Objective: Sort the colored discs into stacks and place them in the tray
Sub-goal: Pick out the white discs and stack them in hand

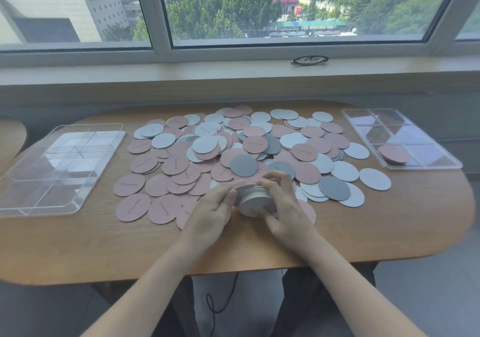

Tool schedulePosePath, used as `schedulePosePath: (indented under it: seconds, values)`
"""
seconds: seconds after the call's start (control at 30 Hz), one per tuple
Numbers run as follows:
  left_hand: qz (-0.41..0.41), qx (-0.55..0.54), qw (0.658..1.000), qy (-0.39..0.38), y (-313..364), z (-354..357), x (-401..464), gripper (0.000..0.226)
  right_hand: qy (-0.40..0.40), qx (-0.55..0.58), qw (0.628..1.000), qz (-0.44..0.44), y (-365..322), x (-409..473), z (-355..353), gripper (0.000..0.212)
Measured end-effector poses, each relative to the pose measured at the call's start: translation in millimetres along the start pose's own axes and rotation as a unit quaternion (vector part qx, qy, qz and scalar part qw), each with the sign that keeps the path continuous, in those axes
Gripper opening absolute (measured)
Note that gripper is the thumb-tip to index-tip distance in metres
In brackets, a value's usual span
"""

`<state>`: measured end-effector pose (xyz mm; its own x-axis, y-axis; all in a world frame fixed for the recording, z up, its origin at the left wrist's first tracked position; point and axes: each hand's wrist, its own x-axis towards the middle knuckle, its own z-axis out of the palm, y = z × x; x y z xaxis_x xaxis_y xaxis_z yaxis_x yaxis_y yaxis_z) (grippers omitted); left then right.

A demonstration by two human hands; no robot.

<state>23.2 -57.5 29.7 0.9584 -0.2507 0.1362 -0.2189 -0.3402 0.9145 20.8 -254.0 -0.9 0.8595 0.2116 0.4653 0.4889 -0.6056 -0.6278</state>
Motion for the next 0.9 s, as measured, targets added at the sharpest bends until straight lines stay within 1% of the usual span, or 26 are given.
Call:
schedulePosePath:
  seconds: [0.1, 0.17, 0.23, 0.27, 0.37, 0.43, 0.5, 0.57, 0.67, 0.73, 0.83, 0.9]
  values:
    - [-0.021, 0.079, 0.995, -0.056, -4, 7, 1, 0.061, -0.03, 0.02, 0.999, 0.009, 2, 1, 1, 0.049]
    - [-0.002, 0.147, 0.987, -0.07, -6, 10, 1, 0.072, -0.046, 0.021, 0.999, 0.01, 2, 0, 3, 0.053]
    - [0.034, 0.172, 0.983, -0.055, -9, 15, 3, 0.069, -0.041, -0.01, 0.999, 0.001, 2, 0, 4, 0.059]
    - [0.043, 0.153, 0.986, -0.049, -10, 16, 4, 0.065, -0.033, -0.024, 0.999, -0.002, 2, 0, 3, 0.061]
    - [0.045, 0.09, 0.994, -0.031, -15, 17, 5, 0.057, 0.002, -0.051, 0.999, -0.001, 4, 1, 4, 0.064]
    - [0.047, 0.077, 0.996, -0.021, -17, 17, 5, 0.055, 0.014, -0.075, 0.997, 0.003, 6, 2, 5, 0.063]
    - [0.049, 0.076, 0.996, -0.022, -17, 18, 4, 0.058, 0.006, -0.097, 0.995, -0.007, 6, 2, 6, 0.063]
    - [0.052, 0.136, 0.989, -0.026, -18, 20, 2, 0.066, -0.017, -0.12, 0.992, -0.028, 6, 1, 8, 0.066]
    - [0.076, 0.254, 0.964, -0.026, -18, 19, 1, 0.076, -0.05, -0.117, 0.991, -0.026, 4, 1, 9, 0.074]
    - [0.091, 0.27, 0.958, -0.038, -17, 19, 1, 0.076, -0.039, -0.098, 0.994, -0.028, 4, 3, 8, 0.07]
    - [0.086, 0.242, 0.966, -0.039, -18, 22, 0, 0.071, -0.025, -0.085, 0.995, -0.041, 6, 3, 6, 0.066]
    - [0.103, 0.293, 0.95, -0.024, -18, 22, 0, 0.076, -0.049, -0.099, 0.993, -0.041, 5, 3, 6, 0.071]
